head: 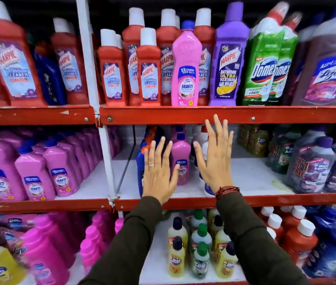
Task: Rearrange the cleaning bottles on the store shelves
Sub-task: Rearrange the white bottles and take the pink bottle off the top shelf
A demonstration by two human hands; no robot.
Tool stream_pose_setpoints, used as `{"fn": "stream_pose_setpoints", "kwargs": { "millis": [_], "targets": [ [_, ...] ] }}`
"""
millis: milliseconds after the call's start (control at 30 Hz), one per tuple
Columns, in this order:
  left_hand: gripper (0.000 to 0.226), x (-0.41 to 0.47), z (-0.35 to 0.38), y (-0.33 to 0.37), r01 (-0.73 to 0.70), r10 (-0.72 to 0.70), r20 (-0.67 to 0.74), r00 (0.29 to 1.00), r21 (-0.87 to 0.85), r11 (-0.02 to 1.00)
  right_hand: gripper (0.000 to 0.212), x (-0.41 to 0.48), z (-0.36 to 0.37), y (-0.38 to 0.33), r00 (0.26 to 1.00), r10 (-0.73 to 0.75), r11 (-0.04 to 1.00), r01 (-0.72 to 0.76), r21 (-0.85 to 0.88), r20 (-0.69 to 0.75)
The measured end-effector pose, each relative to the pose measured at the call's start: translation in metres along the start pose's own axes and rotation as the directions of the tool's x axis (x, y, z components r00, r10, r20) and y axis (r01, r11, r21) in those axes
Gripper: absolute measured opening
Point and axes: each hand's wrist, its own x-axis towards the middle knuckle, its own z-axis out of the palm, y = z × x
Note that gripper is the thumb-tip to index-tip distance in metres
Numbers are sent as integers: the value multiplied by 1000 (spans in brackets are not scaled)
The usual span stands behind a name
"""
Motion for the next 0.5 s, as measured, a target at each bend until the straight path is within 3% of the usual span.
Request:
{"fn": "stream_pose_setpoints", "kwargs": {
  "millis": [133,267,500],
  "targets": [
    [68,41,-30,-18,7,0,-105,995,59,998,59,43,-10,-24,996,-34,998,38,49,-81],
    [71,74,-57,-40,38,-21,-162,987,104,994,54,91,-20,-40,994,6,973,20,229,-112],
    [71,104,-71,-67,64,-43,-181,983,112,992,58,151,-25,-49,981,159,868,-191,459,109]
  ]
}}
